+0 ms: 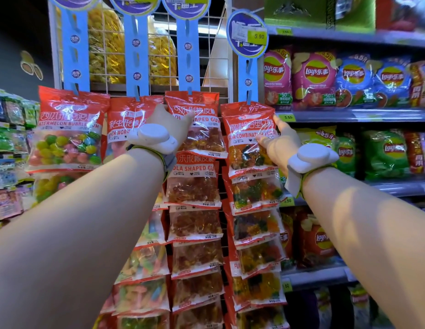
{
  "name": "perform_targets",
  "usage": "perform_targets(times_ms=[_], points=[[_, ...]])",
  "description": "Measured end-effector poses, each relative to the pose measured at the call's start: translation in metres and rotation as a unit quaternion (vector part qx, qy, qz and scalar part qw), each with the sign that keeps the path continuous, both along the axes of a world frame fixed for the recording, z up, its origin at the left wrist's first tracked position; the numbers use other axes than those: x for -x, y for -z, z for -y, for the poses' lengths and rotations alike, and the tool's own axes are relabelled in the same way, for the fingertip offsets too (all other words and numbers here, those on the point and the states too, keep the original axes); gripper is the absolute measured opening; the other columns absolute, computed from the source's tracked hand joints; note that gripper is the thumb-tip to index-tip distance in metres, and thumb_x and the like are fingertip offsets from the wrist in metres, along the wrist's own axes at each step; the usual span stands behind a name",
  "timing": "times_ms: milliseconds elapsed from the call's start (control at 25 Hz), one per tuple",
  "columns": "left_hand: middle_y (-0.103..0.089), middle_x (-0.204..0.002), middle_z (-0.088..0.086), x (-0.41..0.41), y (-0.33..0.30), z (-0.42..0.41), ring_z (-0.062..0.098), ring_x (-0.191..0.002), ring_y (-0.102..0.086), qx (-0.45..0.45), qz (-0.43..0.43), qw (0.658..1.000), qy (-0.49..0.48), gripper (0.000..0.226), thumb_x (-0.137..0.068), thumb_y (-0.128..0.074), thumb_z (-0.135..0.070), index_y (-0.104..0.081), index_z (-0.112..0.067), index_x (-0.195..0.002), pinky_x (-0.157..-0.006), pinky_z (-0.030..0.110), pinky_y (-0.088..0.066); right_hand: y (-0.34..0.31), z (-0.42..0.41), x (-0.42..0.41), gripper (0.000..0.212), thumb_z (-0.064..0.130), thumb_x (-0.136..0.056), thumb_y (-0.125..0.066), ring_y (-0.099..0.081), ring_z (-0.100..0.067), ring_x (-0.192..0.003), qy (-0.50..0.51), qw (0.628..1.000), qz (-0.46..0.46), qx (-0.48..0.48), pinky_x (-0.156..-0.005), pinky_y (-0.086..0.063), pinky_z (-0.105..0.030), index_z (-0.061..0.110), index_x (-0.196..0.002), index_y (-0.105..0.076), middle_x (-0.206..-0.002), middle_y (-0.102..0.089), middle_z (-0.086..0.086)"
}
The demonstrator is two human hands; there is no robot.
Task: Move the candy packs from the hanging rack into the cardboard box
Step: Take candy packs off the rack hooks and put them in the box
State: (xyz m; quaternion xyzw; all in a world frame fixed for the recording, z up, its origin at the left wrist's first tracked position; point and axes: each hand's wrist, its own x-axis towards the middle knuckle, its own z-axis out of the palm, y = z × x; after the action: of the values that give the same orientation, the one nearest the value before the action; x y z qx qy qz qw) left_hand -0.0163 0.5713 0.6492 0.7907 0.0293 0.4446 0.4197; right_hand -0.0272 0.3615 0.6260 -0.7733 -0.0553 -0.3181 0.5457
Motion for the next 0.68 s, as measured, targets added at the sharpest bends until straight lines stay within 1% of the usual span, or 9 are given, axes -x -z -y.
perform_targets(times_ms=[120,240,320,400,440,480,560,600,680], points=[[-0.056,-0.133,0.008,0.004,0.008,0.001,0.031,-0.119,-0.056,0.002,0.007,1.0,0.001,0.076,-0.085,-0.063,-0.054,-0.038,-0.013,-0.143,-0.097,0.041,-0.047,0.001,-0.001,-0.004,0.071,0.018,-0.092,-0.06,-0.036,-0.022,-0.137,0.01,1.0,0.006,0.0,-0.113,-0.028,-0.032,0.023,-0.15,-0.021,-0.15,-0.036,-0.002],[-0.054,-0.136,0.01,0.008,0.023,0.004,0.033,-0.121,-0.054,-0.005,0.007,1.0,0.025,0.074,-0.089,-0.061,-0.048,-0.029,-0.014,-0.147,-0.095,0.04,-0.045,0.009,0.001,-0.009,0.072,0.025,-0.091,-0.061,-0.04,-0.022,-0.134,0.036,0.999,0.022,0.016,-0.114,-0.029,-0.036,0.027,-0.15,-0.021,-0.146,-0.043,-0.002],[-0.047,-0.145,0.01,0.011,0.032,0.005,0.032,-0.129,-0.048,-0.019,0.012,0.999,0.036,0.077,-0.092,-0.059,-0.044,-0.02,-0.014,-0.152,-0.101,0.042,-0.042,0.018,-0.002,-0.008,0.068,0.028,-0.091,-0.06,-0.044,-0.021,-0.132,0.046,0.998,0.046,0.016,-0.113,-0.031,-0.037,0.028,-0.149,-0.023,-0.143,-0.047,0.0],[-0.038,-0.151,0.01,0.017,0.04,0.005,0.031,-0.136,-0.04,-0.036,0.015,0.999,0.036,0.079,-0.094,-0.058,-0.04,-0.013,-0.015,-0.154,-0.107,0.043,-0.037,0.027,-0.007,-0.005,0.067,0.026,-0.091,-0.06,-0.049,-0.017,-0.125,0.048,0.997,0.059,0.01,-0.109,-0.034,-0.032,0.028,-0.148,-0.025,-0.134,-0.053,0.002],[-0.033,-0.152,0.012,0.019,0.047,0.004,0.031,-0.14,-0.034,-0.065,0.017,0.997,0.024,0.079,-0.094,-0.058,-0.037,-0.012,-0.016,-0.154,-0.111,0.043,-0.032,0.031,-0.009,-0.001,0.066,0.023,-0.091,-0.06,-0.05,-0.015,-0.121,0.049,0.997,0.059,0.013,-0.104,-0.036,-0.029,0.026,-0.148,-0.026,-0.129,-0.056,0.003],[-0.029,-0.153,0.014,0.023,0.056,0.004,0.032,-0.144,-0.025,-0.113,0.023,0.993,-0.002,0.078,-0.094,-0.058,-0.035,-0.013,-0.015,-0.154,-0.115,0.044,-0.025,0.037,-0.009,0.003,0.066,0.022,-0.091,-0.061,-0.05,-0.013,-0.12,0.055,0.996,0.057,0.027,-0.1,-0.037,-0.027,0.026,-0.148,-0.026,-0.126,-0.056,0.004],[-0.016,-0.158,0.014,0.029,0.079,0.005,0.034,-0.148,-0.007,-0.226,0.035,0.972,-0.062,0.078,-0.093,-0.059,-0.034,-0.014,-0.016,-0.154,-0.122,0.045,-0.009,0.05,-0.009,0.01,0.068,0.028,-0.089,-0.062,-0.049,-0.022,-0.125,0.098,0.991,0.045,0.085,-0.102,-0.04,-0.032,0.026,-0.148,-0.027,-0.135,-0.053,0.001],[-0.009,-0.16,0.013,0.032,0.092,0.005,0.034,-0.148,-0.004,-0.265,0.038,0.96,-0.076,0.079,-0.091,-0.06,-0.036,-0.014,-0.018,-0.154,-0.122,0.044,-0.005,0.06,-0.007,0.015,0.069,0.032,-0.088,-0.062,-0.048,-0.027,-0.126,0.129,0.984,0.029,0.118,-0.103,-0.042,-0.036,0.028,-0.148,-0.026,-0.138,-0.052,-0.002],[-0.003,-0.161,0.01,0.041,0.114,0.007,0.034,-0.146,-0.008,-0.296,0.034,0.952,-0.077,0.082,-0.088,-0.061,-0.041,-0.016,-0.021,-0.153,-0.12,0.043,-0.007,0.084,-0.006,0.026,0.071,0.035,-0.088,-0.061,-0.043,-0.03,-0.128,0.154,0.976,0.002,0.155,-0.105,-0.04,-0.041,0.028,-0.148,-0.025,-0.139,-0.049,-0.005]])
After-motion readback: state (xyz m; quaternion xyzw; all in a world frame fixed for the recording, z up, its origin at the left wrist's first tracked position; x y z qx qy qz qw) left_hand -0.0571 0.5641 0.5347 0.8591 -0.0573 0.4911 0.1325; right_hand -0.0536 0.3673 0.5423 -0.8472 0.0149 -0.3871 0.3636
